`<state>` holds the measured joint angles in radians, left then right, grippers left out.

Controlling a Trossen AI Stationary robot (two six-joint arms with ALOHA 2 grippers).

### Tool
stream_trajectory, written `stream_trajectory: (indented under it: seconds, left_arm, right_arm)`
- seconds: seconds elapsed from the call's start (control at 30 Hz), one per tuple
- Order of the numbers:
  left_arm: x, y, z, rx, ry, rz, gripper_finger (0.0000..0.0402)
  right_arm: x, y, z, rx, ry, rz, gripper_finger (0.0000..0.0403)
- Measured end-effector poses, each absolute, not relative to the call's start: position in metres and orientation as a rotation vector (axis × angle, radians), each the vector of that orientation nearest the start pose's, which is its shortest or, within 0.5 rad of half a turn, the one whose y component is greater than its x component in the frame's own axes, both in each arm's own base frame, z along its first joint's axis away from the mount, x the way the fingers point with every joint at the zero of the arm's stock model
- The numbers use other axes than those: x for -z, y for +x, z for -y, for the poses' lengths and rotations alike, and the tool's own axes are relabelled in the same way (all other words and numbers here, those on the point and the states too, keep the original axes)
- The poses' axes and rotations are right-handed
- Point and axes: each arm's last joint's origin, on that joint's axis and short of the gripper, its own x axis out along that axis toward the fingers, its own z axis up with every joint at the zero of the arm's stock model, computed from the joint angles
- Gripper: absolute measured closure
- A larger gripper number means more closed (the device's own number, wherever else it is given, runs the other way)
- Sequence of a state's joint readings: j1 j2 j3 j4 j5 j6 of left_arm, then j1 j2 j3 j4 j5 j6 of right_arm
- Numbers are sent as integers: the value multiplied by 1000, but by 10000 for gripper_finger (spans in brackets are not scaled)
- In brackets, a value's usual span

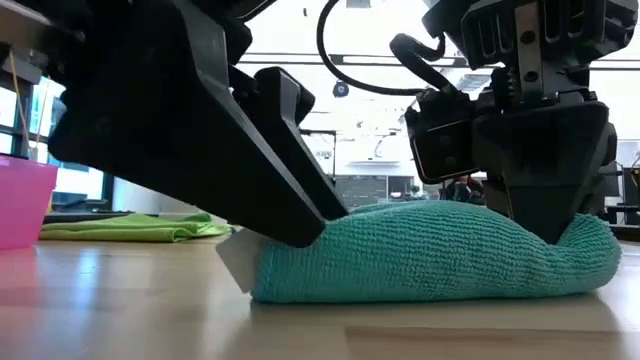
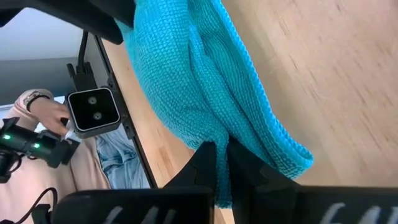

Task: Roll microfiber towels into tight, uniform cylinder then place into a basket
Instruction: Roll the blue towel

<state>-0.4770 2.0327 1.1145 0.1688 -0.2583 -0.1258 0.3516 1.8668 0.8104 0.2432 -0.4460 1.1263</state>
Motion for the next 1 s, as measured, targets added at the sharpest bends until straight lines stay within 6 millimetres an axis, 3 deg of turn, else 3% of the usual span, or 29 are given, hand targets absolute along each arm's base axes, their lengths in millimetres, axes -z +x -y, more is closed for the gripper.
stream_trajectory:
  seconds: [0.47, 0.6, 0.8, 1.0]
  left_arm:
    - [-97, 365, 177, 110, 60, -761, 259]
    - [-96, 365, 177, 62, -62, -765, 264]
    - [-95, 364, 179, -1, -286, -785, 307]
    - [-94, 363, 181, -8, -441, -813, 379]
  right_arm:
    - [-105, 312, -122, -224, 1030, -1158, 397]
    - [-105, 312, -121, -229, 1026, -1156, 396]
    - [-105, 312, -121, -286, 943, -1130, 392]
    - [-106, 313, -121, -371, 804, -1083, 350]
